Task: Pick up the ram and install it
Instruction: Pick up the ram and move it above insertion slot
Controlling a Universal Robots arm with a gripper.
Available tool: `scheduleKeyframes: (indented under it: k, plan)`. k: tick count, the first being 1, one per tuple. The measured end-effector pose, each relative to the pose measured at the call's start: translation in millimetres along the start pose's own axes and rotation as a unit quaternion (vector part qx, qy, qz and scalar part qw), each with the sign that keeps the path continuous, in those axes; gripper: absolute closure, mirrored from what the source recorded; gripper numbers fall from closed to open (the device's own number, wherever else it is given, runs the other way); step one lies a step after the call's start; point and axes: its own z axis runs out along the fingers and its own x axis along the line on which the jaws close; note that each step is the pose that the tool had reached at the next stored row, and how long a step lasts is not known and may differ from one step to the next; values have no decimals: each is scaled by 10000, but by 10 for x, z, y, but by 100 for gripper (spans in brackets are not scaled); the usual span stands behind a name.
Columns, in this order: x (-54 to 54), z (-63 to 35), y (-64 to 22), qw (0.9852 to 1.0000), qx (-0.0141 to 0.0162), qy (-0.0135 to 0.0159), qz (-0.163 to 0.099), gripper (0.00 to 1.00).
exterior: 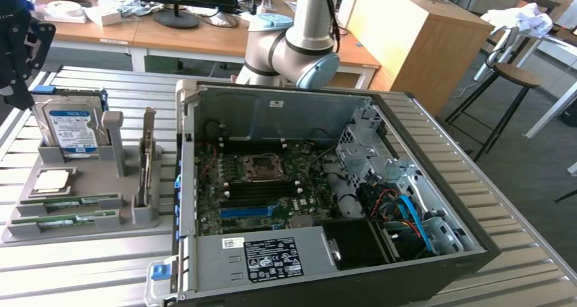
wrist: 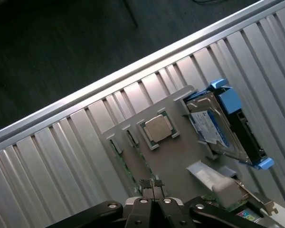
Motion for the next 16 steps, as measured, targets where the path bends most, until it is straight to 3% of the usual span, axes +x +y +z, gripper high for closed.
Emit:
scheduleKeyframes:
  k: [4,8,11,16]
  plan:
    - [0,2,-1,9994,-8,16,-359,90]
    - [0,5,-1,9974,-17,33,-726,90]
    - [0,7,-1,9950,-22,45,-995,90]
    - [0,11,-1,9894,-33,65,-1448,90]
